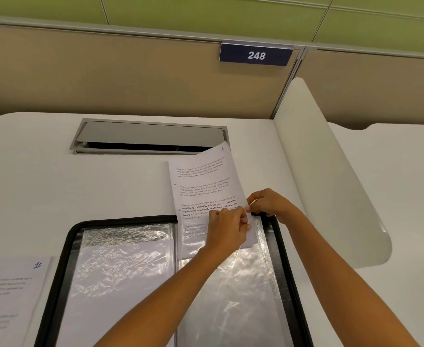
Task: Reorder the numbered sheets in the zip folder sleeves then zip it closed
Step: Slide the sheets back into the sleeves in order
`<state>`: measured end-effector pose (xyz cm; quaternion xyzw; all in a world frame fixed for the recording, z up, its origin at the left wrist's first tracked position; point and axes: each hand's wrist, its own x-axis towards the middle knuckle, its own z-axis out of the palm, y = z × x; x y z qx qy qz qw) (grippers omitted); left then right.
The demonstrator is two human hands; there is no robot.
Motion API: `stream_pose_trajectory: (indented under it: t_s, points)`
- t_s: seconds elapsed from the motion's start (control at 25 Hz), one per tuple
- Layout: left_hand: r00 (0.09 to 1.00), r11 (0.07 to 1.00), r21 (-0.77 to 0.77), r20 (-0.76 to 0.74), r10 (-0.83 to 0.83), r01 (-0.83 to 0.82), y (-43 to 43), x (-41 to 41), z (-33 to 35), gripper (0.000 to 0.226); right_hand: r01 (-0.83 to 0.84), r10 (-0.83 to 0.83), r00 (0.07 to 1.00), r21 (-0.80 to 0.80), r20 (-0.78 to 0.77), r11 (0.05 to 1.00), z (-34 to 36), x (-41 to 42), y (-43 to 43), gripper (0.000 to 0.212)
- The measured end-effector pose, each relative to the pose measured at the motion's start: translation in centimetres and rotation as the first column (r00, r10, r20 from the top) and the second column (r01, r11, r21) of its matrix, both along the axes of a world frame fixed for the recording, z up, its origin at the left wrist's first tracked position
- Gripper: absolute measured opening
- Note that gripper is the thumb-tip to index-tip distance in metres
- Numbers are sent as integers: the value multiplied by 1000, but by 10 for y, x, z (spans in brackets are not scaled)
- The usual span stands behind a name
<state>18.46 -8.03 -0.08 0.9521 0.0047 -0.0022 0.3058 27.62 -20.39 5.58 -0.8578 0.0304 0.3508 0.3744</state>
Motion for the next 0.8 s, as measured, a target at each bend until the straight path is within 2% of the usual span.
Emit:
stream_pose_trajectory:
  t_s: [0.12,0.28,0.36,0.44,0.64,0.8]
  points:
    - [993,996,-66,-100,-59,53,-5,-2,-1,15,0,0,1000,-3,0,1000,-5,2,-2,10]
    - [925,917,-398,-351,-144,-8,-7,8,3,35,-22,22,1000,-30,6,999,-9,3,-2,11]
    - [901,880,-475,-393,-186,-25,-7,13,7,40,-21,20,1000,-42,-9,999,-9,5,-1,13]
    - [916,898,-440,-365,-168,-11,-6,14,8,34,-23,22,1000,-41,-10,999,-11,6,-1,12]
    - [986,972,-231,-165,16,-54,1,18,5,30,-89,90,996,-61,2,994,-16,11,-1,7]
    - [998,989,-137,-42,53,-58,4,22,2,30,-244,229,968,-192,-98,951,-6,16,-4,11]
